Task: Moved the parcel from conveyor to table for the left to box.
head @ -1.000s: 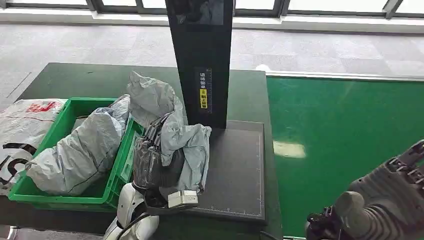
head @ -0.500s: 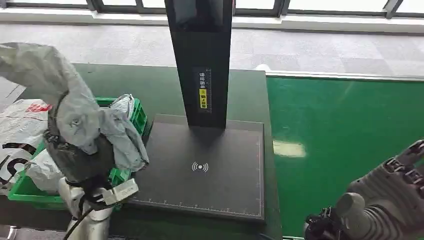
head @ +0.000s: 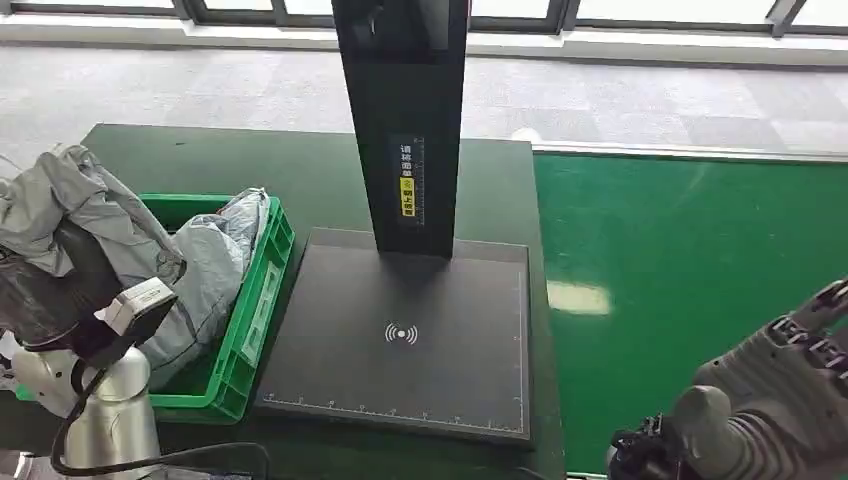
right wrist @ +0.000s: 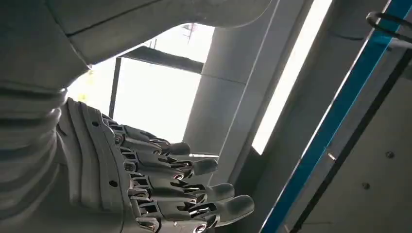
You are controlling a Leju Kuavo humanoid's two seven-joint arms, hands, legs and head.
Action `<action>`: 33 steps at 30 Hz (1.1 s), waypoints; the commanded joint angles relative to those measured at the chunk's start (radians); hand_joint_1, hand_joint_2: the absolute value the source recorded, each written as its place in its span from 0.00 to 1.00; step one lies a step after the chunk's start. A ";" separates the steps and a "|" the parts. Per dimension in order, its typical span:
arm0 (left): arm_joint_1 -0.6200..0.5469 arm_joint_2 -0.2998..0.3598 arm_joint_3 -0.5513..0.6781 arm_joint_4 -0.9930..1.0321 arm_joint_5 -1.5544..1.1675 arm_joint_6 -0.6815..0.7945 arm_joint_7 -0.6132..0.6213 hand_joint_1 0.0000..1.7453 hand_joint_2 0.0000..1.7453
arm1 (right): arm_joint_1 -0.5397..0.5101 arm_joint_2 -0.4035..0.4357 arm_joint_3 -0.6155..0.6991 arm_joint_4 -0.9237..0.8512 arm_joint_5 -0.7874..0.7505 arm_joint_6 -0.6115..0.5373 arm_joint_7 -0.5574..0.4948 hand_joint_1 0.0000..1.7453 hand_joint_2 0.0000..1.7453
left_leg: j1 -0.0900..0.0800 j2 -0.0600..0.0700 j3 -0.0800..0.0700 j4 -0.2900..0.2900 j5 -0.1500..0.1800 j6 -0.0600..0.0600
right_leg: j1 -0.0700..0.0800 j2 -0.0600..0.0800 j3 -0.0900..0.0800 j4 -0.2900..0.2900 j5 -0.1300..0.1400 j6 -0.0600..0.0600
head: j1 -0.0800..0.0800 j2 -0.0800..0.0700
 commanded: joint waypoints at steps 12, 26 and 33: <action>-0.246 0.201 -0.101 0.839 -0.614 -0.291 0.685 1.00 1.00 | -0.048 -0.036 0.017 0.072 -0.025 -0.001 -0.003 0.00 1.00 | 0.000 -0.005 0.000 -0.002 0.004 -0.001 | -0.001 -0.005 0.000 -0.001 0.001 0.000 | 0.000 0.000; -0.220 0.211 -0.138 0.933 -0.543 -0.319 0.669 1.00 1.00 | -0.037 -0.015 0.020 0.083 0.003 -0.001 -0.003 0.00 1.00 | 0.000 0.000 -0.001 -0.002 0.002 -0.001 | 0.000 0.001 -0.001 -0.002 0.002 0.001 | 0.000 0.000; -0.220 0.211 -0.138 0.933 -0.543 -0.319 0.669 1.00 1.00 | -0.037 -0.015 0.020 0.083 0.003 -0.001 -0.003 0.00 1.00 | 0.000 0.001 -0.001 -0.001 0.002 -0.001 | 0.000 0.001 -0.001 -0.001 0.002 0.001 | 0.000 0.000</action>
